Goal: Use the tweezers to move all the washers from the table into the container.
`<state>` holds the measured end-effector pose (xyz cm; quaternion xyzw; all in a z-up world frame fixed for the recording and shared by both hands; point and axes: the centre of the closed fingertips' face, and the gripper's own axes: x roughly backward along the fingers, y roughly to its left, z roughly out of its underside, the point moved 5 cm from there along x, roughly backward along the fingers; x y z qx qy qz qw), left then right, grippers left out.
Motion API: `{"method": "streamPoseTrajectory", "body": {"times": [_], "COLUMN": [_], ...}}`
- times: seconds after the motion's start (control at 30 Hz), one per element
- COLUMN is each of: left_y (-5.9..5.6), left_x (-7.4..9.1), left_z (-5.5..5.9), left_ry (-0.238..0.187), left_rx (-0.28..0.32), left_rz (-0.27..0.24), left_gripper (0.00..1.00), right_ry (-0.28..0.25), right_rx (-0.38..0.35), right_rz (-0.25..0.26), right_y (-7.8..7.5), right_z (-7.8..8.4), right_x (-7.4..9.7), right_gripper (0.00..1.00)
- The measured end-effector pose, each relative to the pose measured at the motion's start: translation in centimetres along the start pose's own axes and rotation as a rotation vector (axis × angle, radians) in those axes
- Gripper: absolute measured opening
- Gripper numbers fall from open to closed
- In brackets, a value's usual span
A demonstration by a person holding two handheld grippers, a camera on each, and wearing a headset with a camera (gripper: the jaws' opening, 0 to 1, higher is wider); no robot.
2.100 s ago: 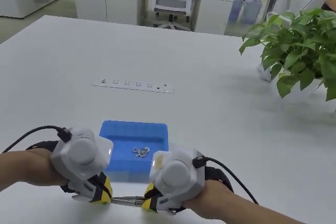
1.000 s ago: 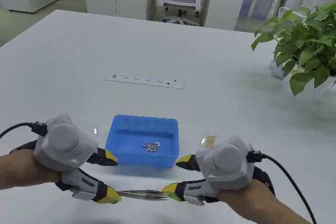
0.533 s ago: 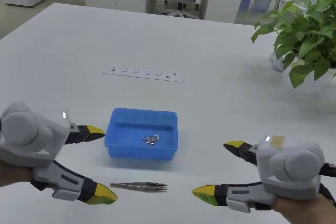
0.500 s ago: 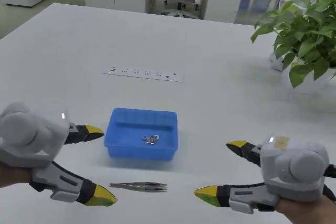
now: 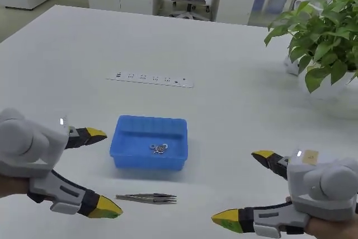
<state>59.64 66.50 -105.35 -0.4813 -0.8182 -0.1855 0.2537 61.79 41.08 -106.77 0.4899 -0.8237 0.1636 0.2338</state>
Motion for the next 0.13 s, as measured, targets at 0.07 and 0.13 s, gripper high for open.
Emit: {"method": "streamPoseTrajectory", "body": {"times": [0.07, 0.13], "left_y": [-0.05, -0.07], "left_x": [0.02, 0.05], "left_z": [0.05, 0.08], "left_ry": [0.002, 0.003], "left_rx": [-0.001, -0.003], "left_rz": [0.001, 0.001], "left_gripper": [0.99, 0.99], "right_ry": [0.003, -0.002], "right_rx": [0.008, 0.001], "right_rz": [0.002, 0.003], "right_y": [0.00, -0.03], "right_z": [0.02, -0.02], "right_x": [0.00, 0.00], "right_gripper": [1.00, 1.00]}}
